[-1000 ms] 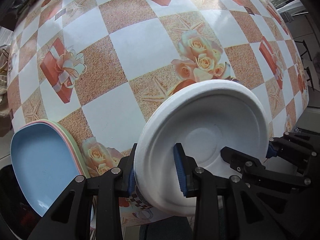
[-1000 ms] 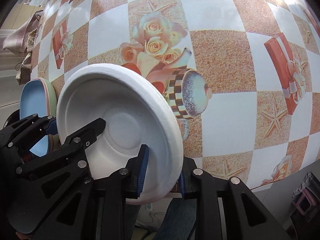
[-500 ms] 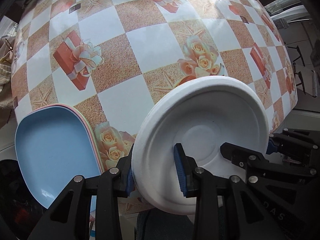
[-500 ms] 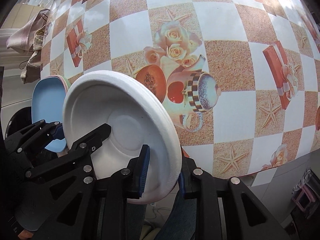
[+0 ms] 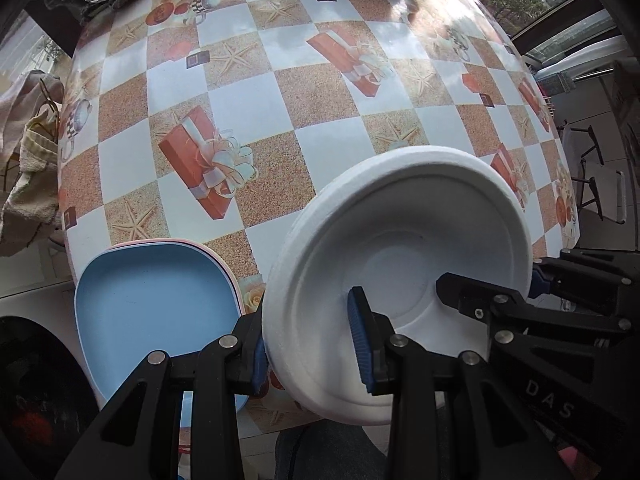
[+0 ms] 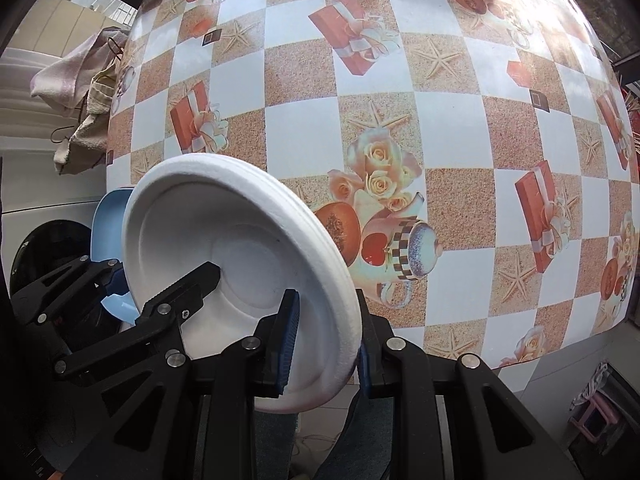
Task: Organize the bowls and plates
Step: 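Lift the bowl stack with both grippers and carry it over the blue plate, then lower the bowl stack onto the blue plate and open both grippers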
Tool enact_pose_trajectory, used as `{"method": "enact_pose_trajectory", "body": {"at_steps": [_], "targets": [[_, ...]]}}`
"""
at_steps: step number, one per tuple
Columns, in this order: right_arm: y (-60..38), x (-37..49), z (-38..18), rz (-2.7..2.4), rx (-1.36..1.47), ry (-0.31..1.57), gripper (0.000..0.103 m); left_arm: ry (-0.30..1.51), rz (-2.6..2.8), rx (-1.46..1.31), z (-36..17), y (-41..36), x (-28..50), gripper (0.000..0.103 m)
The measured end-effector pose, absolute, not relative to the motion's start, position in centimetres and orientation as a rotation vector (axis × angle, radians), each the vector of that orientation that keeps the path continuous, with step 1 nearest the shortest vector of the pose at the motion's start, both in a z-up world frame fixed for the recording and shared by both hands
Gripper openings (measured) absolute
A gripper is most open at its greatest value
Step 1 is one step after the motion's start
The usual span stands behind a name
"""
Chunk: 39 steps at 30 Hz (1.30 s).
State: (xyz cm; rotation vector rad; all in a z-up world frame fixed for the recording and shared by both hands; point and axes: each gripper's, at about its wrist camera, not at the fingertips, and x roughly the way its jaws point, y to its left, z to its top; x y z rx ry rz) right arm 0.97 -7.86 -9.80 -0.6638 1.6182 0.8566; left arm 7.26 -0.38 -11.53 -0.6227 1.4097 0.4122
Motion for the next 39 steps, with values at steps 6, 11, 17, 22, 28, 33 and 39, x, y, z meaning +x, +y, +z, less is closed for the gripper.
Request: {"method": "enact_pose_trajectory", "body": {"at_steps": [6, 11, 17, 22, 28, 33, 39], "targets": [[-6.0, 2.8, -9.9, 0.911, -0.701, 1.583, 0.028, 1.372, 0.461, -0.651, -10.5, 0.9, 5.4, 0.037], [-4.4, 0.9, -9.0, 0.948, -0.732, 1.552, 0.028, 1.347, 0.499, -0.674, -10.2, 2.0, 4.1, 0.037], [-2.9, -0.3, -8.6, 0.993, -0.763, 1.531, 0.028, 1.324, 0.548, -0.7, -10.0, 3.4, 2.8, 0.037], [-1.4, -1.5, -8.1, 1.038, -0.795, 1.497, 0.028, 1.297, 0.596, -0.721, -9.6, 4.3, 1.4, 0.037], [0.4, -3.6, -7.5, 1.108, -0.851, 1.454, 0.028, 1.257, 0.664, -0.755, -8.8, 5.6, -0.9, 0.037], [1.9, -5.9, -7.4, 1.177, -0.888, 1.43, 0.028, 1.235, 0.734, -0.781, -8.4, 6.3, -3.5, 0.037], [3.5, -8.9, -8.5, 1.245, -0.939, 1.449, 0.028, 1.26, 0.801, -0.837, -9.3, 6.9, -6.7, 0.037]]}}
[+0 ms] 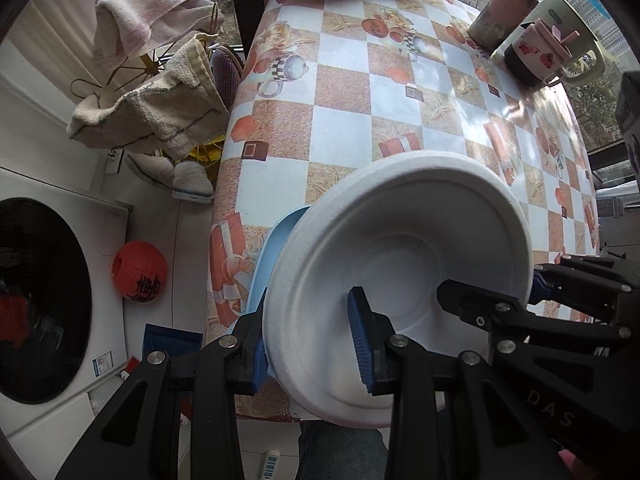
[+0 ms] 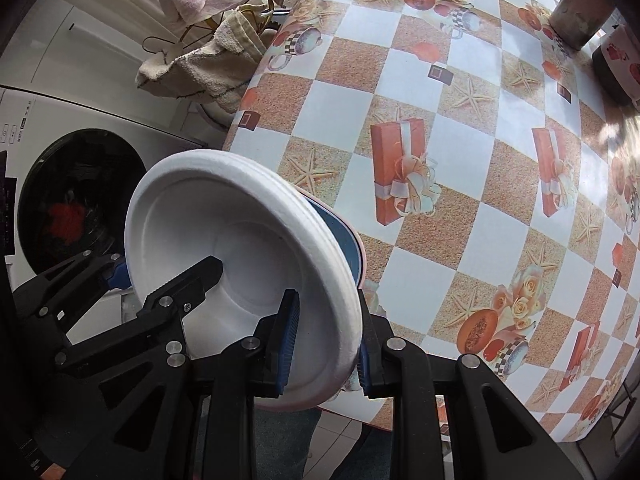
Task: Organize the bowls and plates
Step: 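Lower the bowl stack onto the blue plate and open both grippers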
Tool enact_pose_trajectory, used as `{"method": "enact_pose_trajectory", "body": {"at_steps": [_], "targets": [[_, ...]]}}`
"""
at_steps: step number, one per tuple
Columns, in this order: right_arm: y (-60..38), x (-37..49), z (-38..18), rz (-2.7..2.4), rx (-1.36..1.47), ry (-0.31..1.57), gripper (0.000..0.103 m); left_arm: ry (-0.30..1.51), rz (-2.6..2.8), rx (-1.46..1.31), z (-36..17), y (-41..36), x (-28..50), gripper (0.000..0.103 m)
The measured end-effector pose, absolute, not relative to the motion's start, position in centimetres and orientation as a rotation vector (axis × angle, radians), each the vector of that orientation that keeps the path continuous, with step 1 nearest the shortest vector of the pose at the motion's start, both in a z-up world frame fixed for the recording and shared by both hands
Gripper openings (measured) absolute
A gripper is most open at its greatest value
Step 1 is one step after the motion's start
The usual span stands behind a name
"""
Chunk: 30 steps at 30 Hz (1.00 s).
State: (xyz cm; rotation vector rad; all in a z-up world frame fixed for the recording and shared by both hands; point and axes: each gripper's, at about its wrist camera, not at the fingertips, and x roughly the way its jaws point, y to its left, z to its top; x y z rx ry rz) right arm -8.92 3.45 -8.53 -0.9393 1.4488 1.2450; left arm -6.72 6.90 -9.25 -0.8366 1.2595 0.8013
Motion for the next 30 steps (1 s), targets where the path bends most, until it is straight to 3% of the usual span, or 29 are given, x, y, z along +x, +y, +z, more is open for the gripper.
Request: {"method": "enact_pose_trajectory", "body": {"at_steps": [15, 19, 21, 25, 26, 27, 30], "targets": [[4.8, -10.6, -13.0, 1.222, -1.011, 1.546, 0.028, 1.341, 0.798, -0.914, -13.3, 7.4, -8.3, 0.039], [4.7, -10.3, -13.1, 1.207, -1.016, 1.54, 0.029, 1.326, 0.84, -0.85, -12.9, 7.4, -8.4, 0.048], [4.8, -10.0, -12.5, 1.195, -1.018, 1.505, 0.053, 1.309, 0.869, -0.822, -12.3, 7.7, -8.5, 0.052], [4.7, -8.6, -10.9, 1.201, -0.979, 1.467, 0.076, 1.314, 0.885, -0.804, -11.2, 8.4, -8.7, 0.072], [4.7, -8.3, -10.5, 1.193, -0.98, 1.463, 0.095, 1.338, 0.9, -0.769, -11.0, 8.4, -8.6, 0.073], [4.7, -8.1, -10.2, 1.182, -0.991, 1.456, 0.103, 1.36, 0.91, -0.734, -10.7, 8.4, -8.5, 0.077], [4.7, -7.9, -9.1, 1.167, -1.021, 1.438, 0.103, 1.378, 0.903, -0.685, -9.8, 8.0, -8.4, 0.083]]}}
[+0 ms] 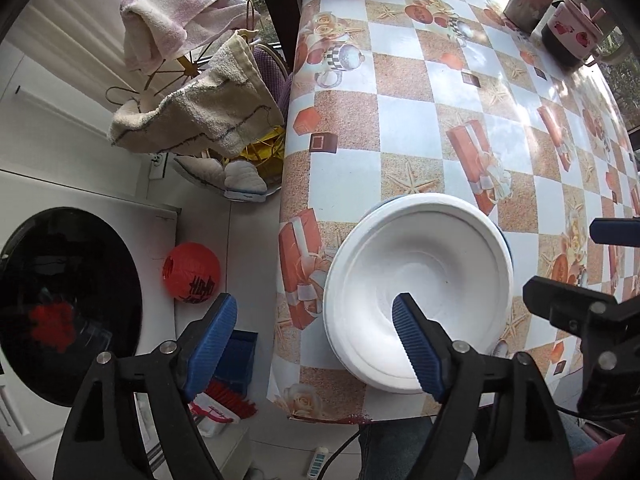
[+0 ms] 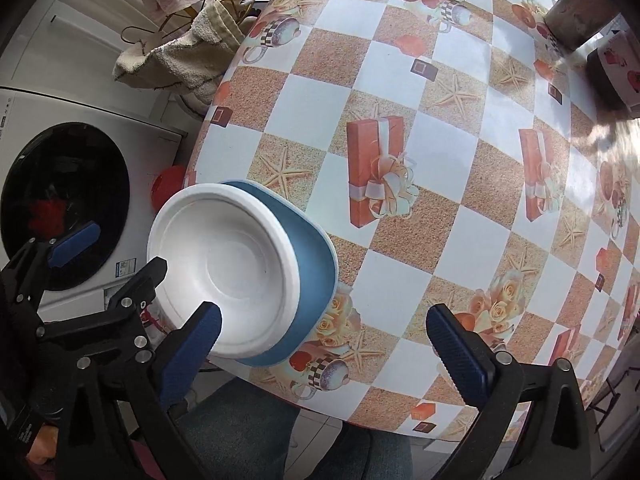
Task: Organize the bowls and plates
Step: 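Lower the bowl stack onto the blue plate and open both grippers, then withdraw both grippers from the bowls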
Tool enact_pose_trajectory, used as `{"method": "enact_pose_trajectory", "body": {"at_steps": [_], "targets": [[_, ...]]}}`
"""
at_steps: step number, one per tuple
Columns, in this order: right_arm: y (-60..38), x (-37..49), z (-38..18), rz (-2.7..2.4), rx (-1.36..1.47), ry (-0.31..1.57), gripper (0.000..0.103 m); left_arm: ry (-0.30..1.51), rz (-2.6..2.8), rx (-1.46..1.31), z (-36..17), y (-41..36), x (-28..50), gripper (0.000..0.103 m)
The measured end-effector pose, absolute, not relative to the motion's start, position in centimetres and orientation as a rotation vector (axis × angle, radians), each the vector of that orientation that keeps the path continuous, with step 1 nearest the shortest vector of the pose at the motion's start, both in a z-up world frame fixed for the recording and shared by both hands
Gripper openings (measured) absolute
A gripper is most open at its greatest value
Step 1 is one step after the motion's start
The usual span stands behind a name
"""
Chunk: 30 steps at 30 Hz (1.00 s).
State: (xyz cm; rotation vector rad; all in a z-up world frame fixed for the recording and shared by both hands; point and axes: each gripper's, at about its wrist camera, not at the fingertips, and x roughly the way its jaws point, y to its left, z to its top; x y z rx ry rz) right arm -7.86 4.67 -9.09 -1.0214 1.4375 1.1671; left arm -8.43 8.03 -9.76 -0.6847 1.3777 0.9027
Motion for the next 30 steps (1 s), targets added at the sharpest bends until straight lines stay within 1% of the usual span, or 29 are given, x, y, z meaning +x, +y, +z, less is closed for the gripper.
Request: {"method": "enact_pose_trajectory", "body": {"at_steps": [6, 18, 30], "targets": [[3.8, -7.3, -8.0, 1.194, -0.963, 1.51, 0.103, 1.385, 0.879, -0.651, -8.3, 7.2, -8.3, 0.083], [3.5, -7.6, -8.1, 1.176, -0.969, 1.508, 0.103, 1.397, 0.882, -0.655, -7.8, 6.8, -7.5, 0.083], [3.5, -7.7, -8.8, 1.153, -0.995, 1.535, 0.103, 1.418, 0.857, -0.696, -8.6, 7.1, -7.5, 0.083]]}}
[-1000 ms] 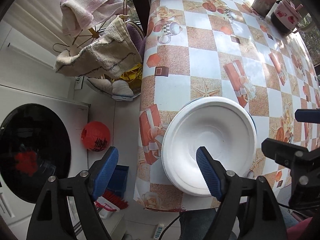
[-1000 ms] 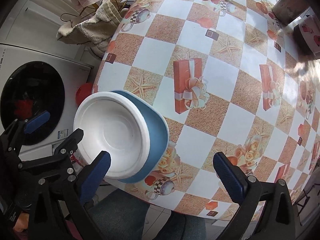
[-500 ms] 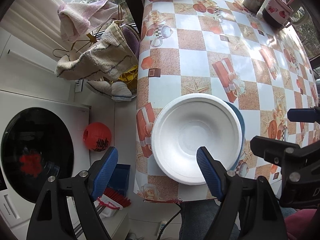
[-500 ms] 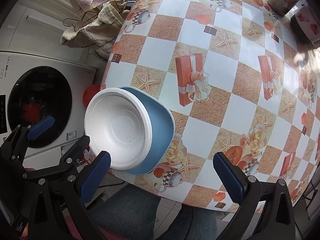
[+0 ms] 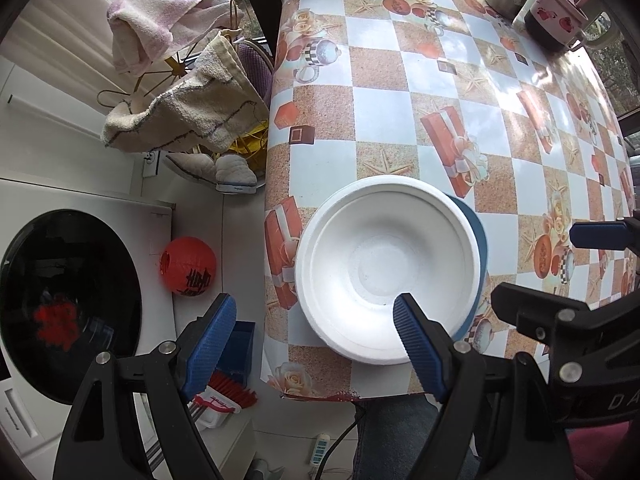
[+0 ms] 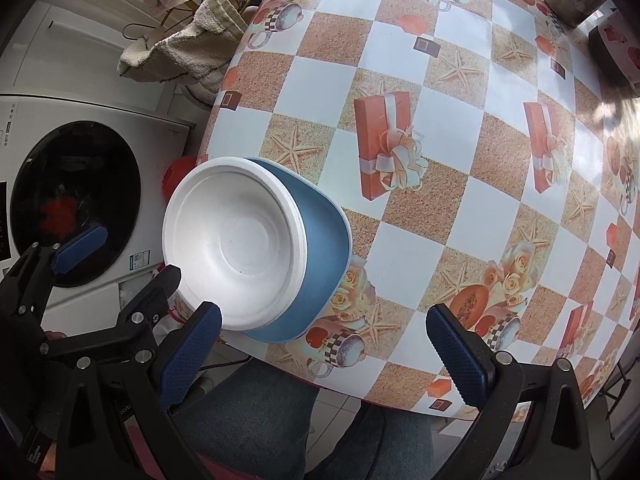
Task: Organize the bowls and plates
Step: 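Withdraw both grippers from the bowls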
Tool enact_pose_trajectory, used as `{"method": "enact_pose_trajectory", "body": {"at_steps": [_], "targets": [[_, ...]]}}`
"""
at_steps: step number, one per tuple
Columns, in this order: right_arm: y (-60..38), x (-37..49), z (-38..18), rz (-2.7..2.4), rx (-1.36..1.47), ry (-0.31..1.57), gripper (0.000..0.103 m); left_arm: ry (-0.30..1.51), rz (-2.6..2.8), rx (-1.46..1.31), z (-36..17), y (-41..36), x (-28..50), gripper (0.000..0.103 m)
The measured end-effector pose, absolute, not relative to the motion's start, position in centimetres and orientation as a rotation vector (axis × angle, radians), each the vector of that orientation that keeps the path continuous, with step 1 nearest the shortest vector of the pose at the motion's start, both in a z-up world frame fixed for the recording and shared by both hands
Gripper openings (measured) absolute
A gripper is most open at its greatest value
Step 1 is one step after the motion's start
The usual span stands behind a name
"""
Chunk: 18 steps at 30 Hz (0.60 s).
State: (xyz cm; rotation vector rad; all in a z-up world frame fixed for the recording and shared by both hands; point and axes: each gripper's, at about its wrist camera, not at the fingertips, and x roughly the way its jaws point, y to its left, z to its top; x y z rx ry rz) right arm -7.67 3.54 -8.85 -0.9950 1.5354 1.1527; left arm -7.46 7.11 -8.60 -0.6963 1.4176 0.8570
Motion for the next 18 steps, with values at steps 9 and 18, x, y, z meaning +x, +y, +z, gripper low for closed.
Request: {"method": "enact_pose_trajectory", "body": {"at_steps": [9, 18], "targets": [[4.1, -8.0, -9.1, 1.128, -0.983, 1.538, 0.103, 1.428, 0.824, -0.698, -9.2, 8.2, -7.8, 0.083], [3.6, -6.7, -8.5, 1.088, -0.92, 1.56, 0.103, 1.333, 0.782, -0.684, -8.3, 8.6, -7.5, 0.084]]}}
